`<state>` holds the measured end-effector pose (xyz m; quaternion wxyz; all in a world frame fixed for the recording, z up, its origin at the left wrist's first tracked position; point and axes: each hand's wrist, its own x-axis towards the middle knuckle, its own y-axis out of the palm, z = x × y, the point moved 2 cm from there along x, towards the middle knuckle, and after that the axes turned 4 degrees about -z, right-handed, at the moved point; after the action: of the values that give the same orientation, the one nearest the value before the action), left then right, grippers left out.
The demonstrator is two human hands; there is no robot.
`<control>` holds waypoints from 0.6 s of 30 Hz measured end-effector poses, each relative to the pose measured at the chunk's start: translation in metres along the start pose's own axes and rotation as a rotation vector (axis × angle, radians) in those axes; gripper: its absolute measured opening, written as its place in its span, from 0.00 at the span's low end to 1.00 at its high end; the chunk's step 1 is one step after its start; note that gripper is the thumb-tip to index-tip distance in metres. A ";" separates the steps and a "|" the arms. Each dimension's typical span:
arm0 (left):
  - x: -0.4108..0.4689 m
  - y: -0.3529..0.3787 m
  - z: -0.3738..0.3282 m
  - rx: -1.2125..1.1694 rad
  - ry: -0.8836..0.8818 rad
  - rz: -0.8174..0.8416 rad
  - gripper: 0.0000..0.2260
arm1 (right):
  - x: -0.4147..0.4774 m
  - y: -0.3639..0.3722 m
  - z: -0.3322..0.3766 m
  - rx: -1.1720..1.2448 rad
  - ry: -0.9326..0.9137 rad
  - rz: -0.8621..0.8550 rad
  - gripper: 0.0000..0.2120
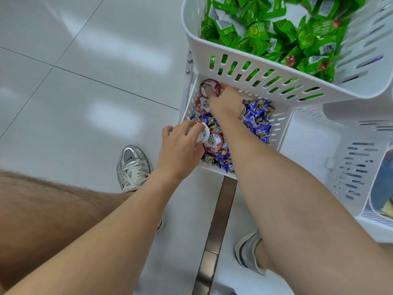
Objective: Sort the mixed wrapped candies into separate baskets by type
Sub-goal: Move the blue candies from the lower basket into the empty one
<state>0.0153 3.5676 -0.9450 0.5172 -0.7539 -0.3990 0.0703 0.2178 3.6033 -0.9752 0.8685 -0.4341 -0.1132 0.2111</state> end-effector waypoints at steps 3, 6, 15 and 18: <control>0.002 0.000 0.000 -0.004 0.005 0.004 0.15 | 0.009 0.002 -0.004 -0.078 0.005 0.049 0.24; 0.002 -0.001 0.000 -0.020 0.016 -0.002 0.15 | 0.004 -0.003 0.000 -0.206 -0.098 0.007 0.25; 0.005 0.002 -0.002 -0.097 -0.044 -0.046 0.17 | -0.066 -0.063 -0.010 0.182 -0.256 0.125 0.10; 0.012 -0.001 -0.009 -0.165 -0.049 -0.065 0.18 | -0.079 -0.075 -0.010 0.318 -0.266 0.437 0.10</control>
<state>0.0274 3.5696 -0.9368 0.4455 -0.7787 -0.4401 0.0389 0.1723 3.5196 -0.9217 0.8370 -0.2752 -0.0952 0.4632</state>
